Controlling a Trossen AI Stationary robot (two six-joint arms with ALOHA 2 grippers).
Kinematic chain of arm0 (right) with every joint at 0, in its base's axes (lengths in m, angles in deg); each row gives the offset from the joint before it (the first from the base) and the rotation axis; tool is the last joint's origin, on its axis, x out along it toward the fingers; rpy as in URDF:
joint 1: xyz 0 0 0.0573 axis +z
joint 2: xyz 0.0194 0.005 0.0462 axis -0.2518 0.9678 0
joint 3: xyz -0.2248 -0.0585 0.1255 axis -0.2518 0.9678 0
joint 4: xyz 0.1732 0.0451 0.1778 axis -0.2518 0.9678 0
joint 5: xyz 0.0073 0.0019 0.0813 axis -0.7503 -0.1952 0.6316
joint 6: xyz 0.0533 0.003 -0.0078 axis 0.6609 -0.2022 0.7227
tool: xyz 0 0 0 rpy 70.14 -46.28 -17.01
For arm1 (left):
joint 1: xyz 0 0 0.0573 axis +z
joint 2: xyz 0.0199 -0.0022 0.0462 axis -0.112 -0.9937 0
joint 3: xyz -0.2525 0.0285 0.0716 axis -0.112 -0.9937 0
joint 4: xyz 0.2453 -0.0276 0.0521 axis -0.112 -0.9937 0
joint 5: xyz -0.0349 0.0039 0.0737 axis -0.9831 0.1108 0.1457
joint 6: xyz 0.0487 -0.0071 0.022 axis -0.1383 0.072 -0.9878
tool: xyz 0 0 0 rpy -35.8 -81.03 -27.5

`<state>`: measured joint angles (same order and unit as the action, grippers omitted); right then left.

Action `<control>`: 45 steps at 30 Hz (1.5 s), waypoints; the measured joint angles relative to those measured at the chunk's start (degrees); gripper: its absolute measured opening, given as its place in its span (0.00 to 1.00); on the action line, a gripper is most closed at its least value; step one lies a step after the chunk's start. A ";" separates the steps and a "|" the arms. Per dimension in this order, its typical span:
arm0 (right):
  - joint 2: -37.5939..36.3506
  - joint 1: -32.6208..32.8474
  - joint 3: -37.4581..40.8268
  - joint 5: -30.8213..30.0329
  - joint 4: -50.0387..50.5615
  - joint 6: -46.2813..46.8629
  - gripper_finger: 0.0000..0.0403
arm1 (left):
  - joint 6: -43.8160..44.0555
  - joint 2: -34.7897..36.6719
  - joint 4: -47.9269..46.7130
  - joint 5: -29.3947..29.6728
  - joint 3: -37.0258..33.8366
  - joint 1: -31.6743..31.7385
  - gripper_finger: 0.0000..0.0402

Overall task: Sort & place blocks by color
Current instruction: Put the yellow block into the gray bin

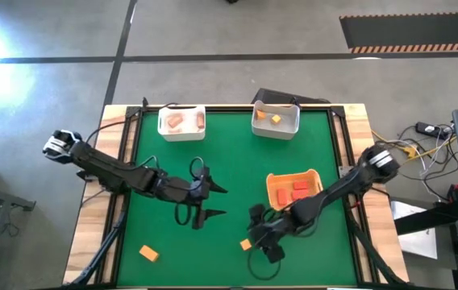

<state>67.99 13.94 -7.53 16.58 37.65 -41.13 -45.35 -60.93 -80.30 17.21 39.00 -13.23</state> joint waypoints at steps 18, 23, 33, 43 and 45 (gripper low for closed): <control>17.91 0.10 -12.61 1.79 2.78 1.42 0.64 | 0.43 0.64 0.87 -0.19 -0.05 -1.23 0.73; 17.30 0.17 -12.39 2.10 2.82 1.98 0.51 | 0.42 0.60 0.87 -0.20 -0.07 -1.46 0.73; 12.95 -0.01 -12.24 1.61 5.93 0.08 0.30 | 2.97 0.58 1.23 0.13 -0.18 -1.55 0.73; 0.24 -5.24 -12.13 1.60 17.16 -2.79 0.30 | -4.27 0.85 2.56 4.07 0.83 -0.93 0.73; -2.19 -8.07 -12.04 1.26 20.21 -3.22 0.30 | -7.22 1.15 2.42 4.08 1.05 -0.46 0.73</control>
<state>65.80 5.87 -19.57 17.84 57.85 -44.35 -52.57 -59.78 -77.88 21.30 40.05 -13.69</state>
